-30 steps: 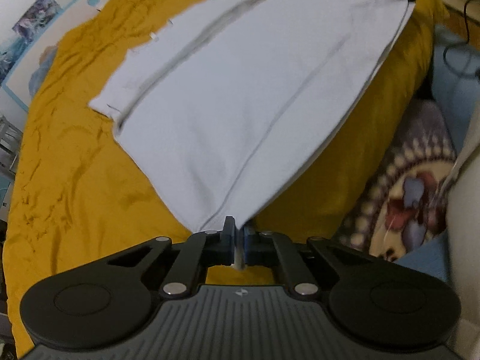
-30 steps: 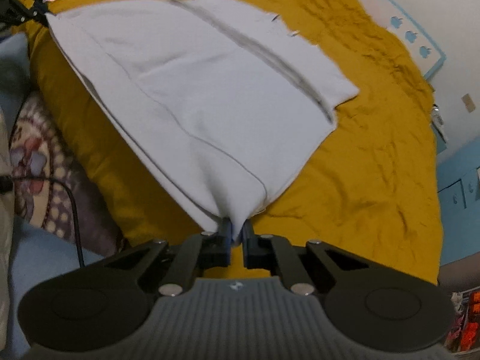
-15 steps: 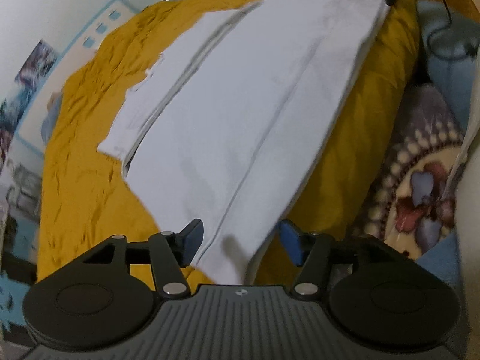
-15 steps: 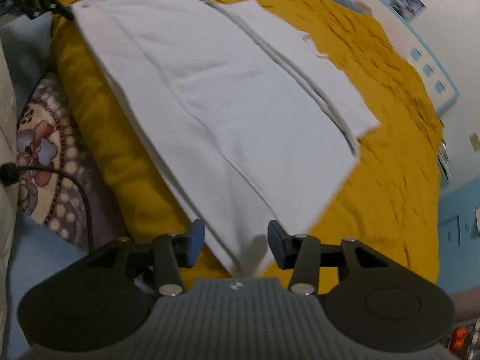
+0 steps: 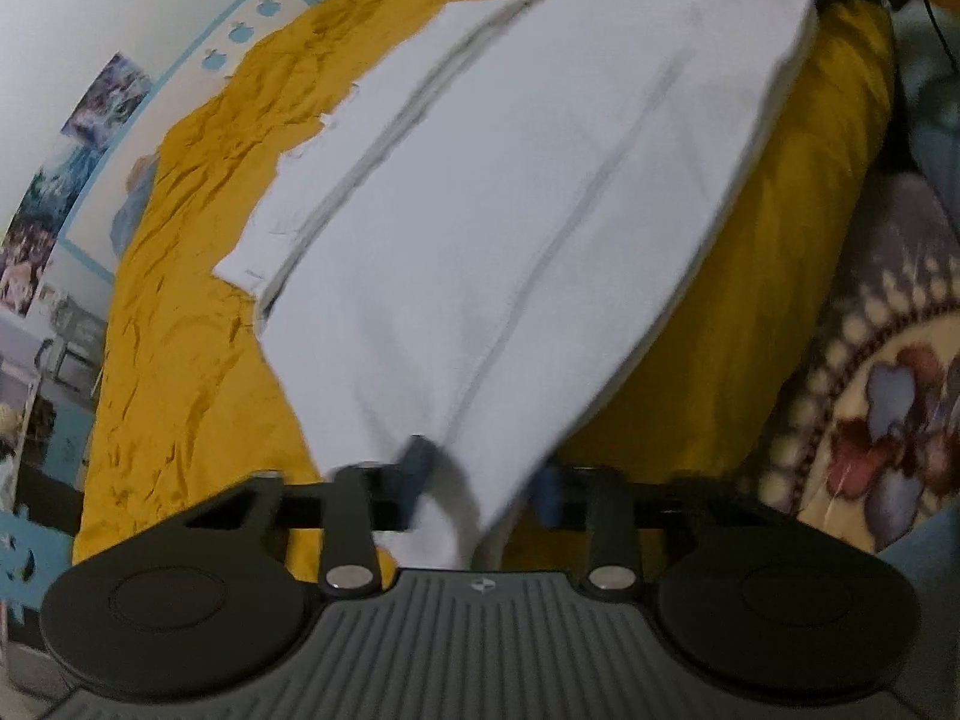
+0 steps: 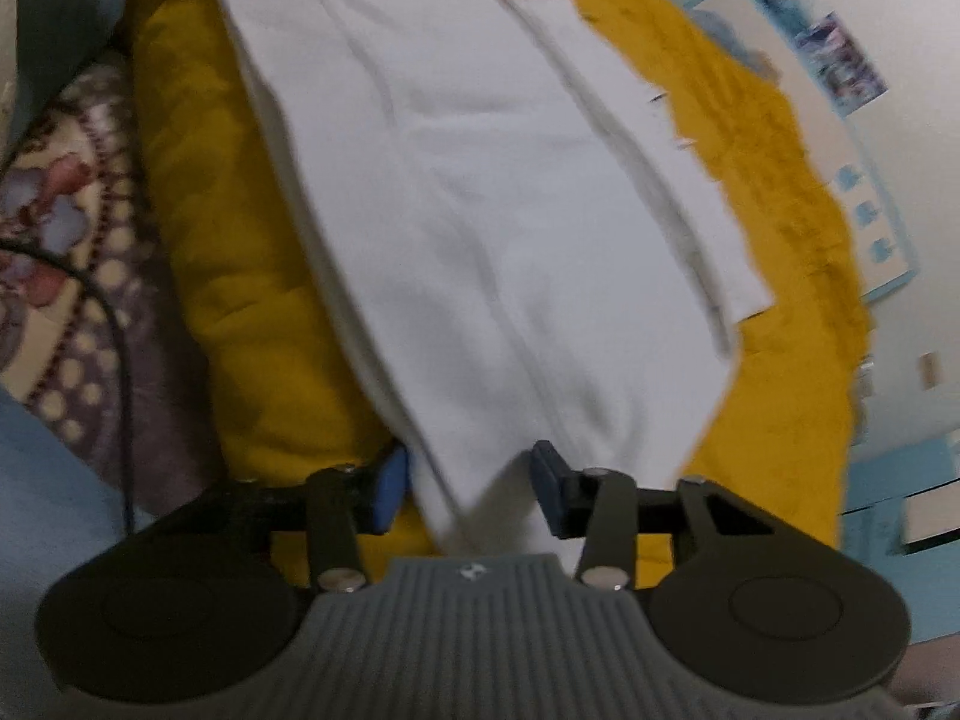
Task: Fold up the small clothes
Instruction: 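Grasp the hem of the folded white sweatshirt with both grippers, then lift the hem with both grippers and fold it over toward the collar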
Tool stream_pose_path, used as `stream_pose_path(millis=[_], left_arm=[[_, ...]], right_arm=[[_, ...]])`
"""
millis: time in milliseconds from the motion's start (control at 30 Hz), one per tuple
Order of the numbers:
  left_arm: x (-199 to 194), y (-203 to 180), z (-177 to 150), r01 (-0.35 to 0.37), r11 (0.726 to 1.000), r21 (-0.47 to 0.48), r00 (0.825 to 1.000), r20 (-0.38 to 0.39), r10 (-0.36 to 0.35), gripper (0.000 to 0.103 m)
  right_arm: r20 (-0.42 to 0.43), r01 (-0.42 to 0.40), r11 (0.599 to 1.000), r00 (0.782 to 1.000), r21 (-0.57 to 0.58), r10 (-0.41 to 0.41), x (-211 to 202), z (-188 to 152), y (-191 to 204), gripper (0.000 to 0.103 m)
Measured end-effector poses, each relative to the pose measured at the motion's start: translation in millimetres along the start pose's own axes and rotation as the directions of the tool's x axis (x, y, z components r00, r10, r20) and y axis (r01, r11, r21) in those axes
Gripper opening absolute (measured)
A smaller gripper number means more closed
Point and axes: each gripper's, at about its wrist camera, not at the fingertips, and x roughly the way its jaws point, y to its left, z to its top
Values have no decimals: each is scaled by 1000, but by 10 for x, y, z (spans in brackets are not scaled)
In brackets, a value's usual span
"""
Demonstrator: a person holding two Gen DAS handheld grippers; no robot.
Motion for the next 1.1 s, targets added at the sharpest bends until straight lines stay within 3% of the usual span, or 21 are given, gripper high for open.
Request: stream_pose_path(millis=[67,200,400,433,500,533,633,833,1100], left_arm=[[-50,136,19,18,997,-81,1000,19,-17,8],[-147,279,93,19,984,-177,998,62,-8,6],[-206,392,232,8,969,-247,995,94,16,5],[-215,412,254,5,967,-256,995,100,21,5],[-246,455,272,6,959,-283,993,112,27,5],[-266,475,273,4,954,-301,993,116,32,5],[-312,559,286,-13,938,-347,988,137,64,5],[-437,757,420,-73,897,-437,966,194,173,5],[-348,1230,806,-148,827,-542,921,228,314,5]], right_arm=[[-5,27,999,1000,-23,-27,-43,-9,-23,39],[-37,9,998,999,-64,-12,-35,-105,42,39],[-26,13,995,1000,-97,-16,-71,-155,124,37],[-28,23,995,999,-94,-26,-42,-156,131,32],[-29,56,996,998,-70,-58,-2,-155,106,4],[-20,66,997,998,-36,-67,-22,-143,40,0],[49,77,994,996,82,-81,-204,-93,-203,0],[142,199,953,961,228,-235,-565,51,-637,0],[196,335,900,898,281,-395,-583,414,-1150,0]])
